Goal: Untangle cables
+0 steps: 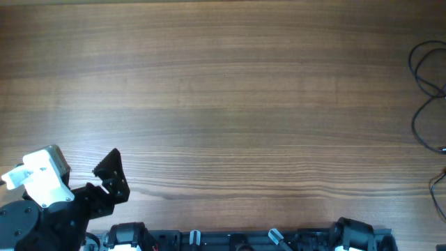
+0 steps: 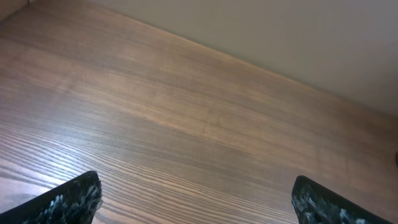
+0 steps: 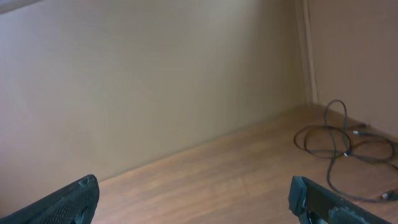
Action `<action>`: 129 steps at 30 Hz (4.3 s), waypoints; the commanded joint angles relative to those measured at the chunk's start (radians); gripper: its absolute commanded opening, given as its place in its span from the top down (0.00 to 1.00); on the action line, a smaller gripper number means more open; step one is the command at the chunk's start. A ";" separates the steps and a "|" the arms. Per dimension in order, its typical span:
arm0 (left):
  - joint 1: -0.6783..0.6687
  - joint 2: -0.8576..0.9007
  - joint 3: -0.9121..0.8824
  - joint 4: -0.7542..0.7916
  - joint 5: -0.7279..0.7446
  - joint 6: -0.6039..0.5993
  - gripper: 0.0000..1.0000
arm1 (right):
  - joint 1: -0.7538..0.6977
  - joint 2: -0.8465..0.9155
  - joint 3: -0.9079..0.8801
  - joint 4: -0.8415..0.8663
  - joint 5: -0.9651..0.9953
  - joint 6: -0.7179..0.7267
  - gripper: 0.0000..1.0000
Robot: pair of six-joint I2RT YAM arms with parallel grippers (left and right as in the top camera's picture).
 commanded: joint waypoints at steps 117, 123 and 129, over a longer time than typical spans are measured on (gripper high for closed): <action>0.013 -0.425 -0.971 1.332 0.414 0.046 0.00 | 0.177 -0.167 -1.481 1.251 -0.266 0.122 0.00; -0.010 -0.576 -1.199 1.456 0.115 0.027 0.00 | 0.177 -0.167 -1.481 1.251 -0.266 0.122 0.00; -0.010 -0.606 -1.302 1.463 -0.083 -0.071 0.00 | 0.177 -0.167 -1.481 1.251 -0.266 0.122 0.00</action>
